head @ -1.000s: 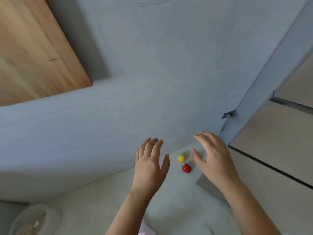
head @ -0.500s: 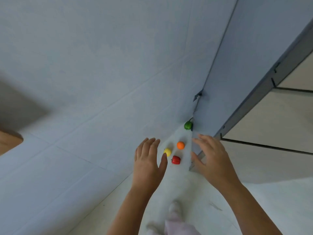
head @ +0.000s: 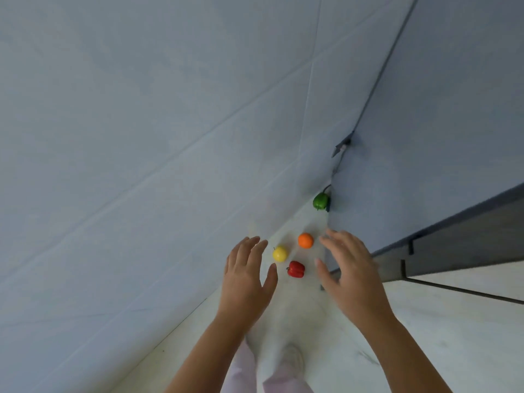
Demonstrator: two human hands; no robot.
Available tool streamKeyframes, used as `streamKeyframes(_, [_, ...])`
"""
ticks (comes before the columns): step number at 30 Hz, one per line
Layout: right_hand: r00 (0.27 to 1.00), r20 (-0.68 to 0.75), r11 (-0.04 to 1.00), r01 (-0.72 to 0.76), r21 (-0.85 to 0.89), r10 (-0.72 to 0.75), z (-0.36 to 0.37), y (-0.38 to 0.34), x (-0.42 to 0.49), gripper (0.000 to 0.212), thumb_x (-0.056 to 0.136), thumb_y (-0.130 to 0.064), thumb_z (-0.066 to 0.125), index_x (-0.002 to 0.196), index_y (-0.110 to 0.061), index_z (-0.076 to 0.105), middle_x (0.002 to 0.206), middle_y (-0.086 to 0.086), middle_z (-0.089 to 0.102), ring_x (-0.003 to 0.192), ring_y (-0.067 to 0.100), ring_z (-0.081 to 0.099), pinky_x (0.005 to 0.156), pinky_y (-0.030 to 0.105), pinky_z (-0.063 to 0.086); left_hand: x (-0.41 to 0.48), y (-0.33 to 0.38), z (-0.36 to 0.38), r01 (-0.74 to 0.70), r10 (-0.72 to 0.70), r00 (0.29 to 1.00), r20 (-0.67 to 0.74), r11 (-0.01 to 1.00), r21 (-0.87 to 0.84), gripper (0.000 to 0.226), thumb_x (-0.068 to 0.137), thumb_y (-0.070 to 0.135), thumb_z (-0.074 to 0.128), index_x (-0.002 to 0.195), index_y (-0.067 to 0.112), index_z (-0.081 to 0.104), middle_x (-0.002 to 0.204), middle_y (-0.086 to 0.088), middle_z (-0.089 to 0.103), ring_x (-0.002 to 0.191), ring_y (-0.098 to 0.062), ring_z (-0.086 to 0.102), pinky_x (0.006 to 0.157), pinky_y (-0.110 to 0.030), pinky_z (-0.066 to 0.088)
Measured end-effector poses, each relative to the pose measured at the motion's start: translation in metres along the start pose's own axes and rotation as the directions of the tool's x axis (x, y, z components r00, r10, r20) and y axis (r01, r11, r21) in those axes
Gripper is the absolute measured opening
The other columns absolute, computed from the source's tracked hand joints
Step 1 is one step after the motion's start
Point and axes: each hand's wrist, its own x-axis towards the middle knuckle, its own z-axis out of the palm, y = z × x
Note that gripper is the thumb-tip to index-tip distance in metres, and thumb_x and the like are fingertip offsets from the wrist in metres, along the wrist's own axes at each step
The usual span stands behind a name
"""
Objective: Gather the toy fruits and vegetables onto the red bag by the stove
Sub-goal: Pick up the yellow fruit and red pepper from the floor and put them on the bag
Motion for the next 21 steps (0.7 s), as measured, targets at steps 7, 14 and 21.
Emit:
streamKeyframes(7, [0.999,0.018,0.998,-0.044,0.041,0.043,0.123,0.077,0.013,0.04,0.082,-0.036,0.048,0.109,-0.01,0.063,0.116,0.008,0.063,0.113,0.02,0.047,0.089,0.039,0.048,0.041,-0.083,0.112,-0.025,0.023,0.994,0.107,1.0,0.009,0.049,0.081,0.038,0.044,0.118,0.01,0.057,0.12,-0.009,0.06,0.116,-0.031,0.052,0.094,-0.037,0.037])
streamKeyframes(14, [0.988,0.029,0.988,-0.153,0.024,0.152,0.263,0.186,0.018,0.042,0.081,-0.037,0.048,0.108,-0.009,0.062,0.116,0.009,0.061,0.114,0.018,0.044,0.092,0.035,0.042,0.084,-0.183,0.256,-0.133,0.127,0.967,0.219,0.991,0.011,0.049,0.082,0.04,0.045,0.119,0.01,0.057,0.121,-0.011,0.059,0.116,-0.033,0.051,0.095,-0.038,0.036])
streamKeyframes(21, [0.946,0.081,0.94,-0.321,0.115,0.313,0.395,0.291,0.004,0.049,0.076,-0.043,0.05,0.111,-0.011,0.061,0.116,0.008,0.059,0.109,0.023,0.05,0.092,0.024,0.037,0.122,-0.268,0.401,-0.336,0.308,0.906,0.29,0.941,0.051,0.047,0.082,0.04,0.047,0.113,0.007,0.06,0.117,-0.012,0.061,0.111,-0.034,0.055,0.092,-0.038,0.037])
